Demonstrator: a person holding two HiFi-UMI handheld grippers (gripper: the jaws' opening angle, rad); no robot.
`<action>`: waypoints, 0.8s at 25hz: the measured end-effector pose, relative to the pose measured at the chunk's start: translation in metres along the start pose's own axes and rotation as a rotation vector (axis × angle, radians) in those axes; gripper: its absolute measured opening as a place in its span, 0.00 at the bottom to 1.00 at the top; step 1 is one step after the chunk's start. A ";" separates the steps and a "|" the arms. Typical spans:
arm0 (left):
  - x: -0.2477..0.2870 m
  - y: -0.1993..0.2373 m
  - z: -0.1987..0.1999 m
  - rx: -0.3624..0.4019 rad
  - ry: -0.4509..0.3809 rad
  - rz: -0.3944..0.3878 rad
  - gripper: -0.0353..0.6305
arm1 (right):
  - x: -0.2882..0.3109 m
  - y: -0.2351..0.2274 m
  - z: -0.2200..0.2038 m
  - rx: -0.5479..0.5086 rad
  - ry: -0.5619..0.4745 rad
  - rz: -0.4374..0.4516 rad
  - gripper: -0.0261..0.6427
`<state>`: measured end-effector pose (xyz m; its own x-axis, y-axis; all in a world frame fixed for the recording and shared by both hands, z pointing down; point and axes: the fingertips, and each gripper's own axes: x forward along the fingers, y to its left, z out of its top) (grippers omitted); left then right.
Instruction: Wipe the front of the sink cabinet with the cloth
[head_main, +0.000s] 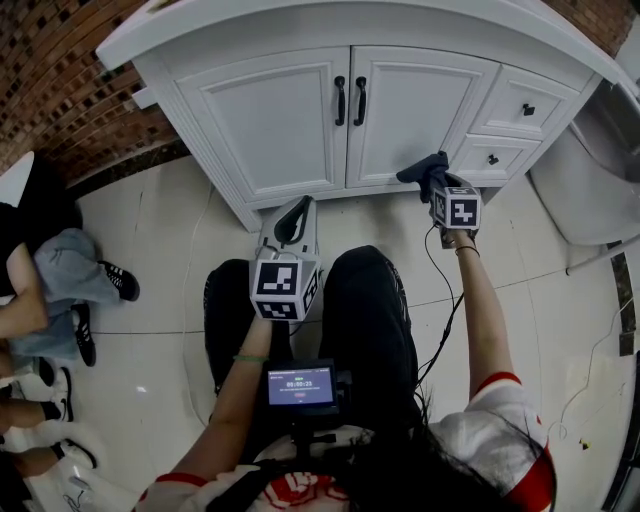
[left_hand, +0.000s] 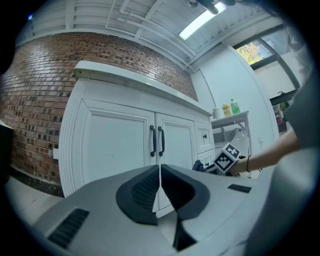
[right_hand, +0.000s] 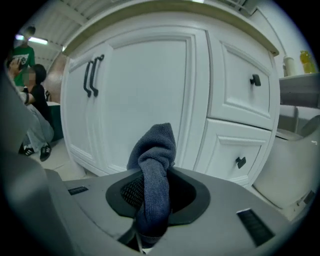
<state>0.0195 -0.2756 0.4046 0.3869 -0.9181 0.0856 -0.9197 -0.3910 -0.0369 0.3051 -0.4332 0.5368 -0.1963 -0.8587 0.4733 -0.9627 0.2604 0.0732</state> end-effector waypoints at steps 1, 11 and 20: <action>-0.003 -0.001 0.004 -0.001 -0.008 0.000 0.12 | -0.013 0.005 0.012 0.012 -0.039 0.004 0.20; -0.057 0.001 0.051 -0.024 -0.114 0.038 0.12 | -0.168 0.124 0.130 0.123 -0.468 0.160 0.20; -0.117 0.010 0.068 -0.060 -0.176 0.069 0.12 | -0.250 0.242 0.153 0.115 -0.574 0.259 0.20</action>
<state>-0.0306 -0.1766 0.3267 0.3242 -0.9416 -0.0905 -0.9446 -0.3274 0.0232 0.0931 -0.2230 0.3019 -0.4634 -0.8820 -0.0853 -0.8780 0.4700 -0.0902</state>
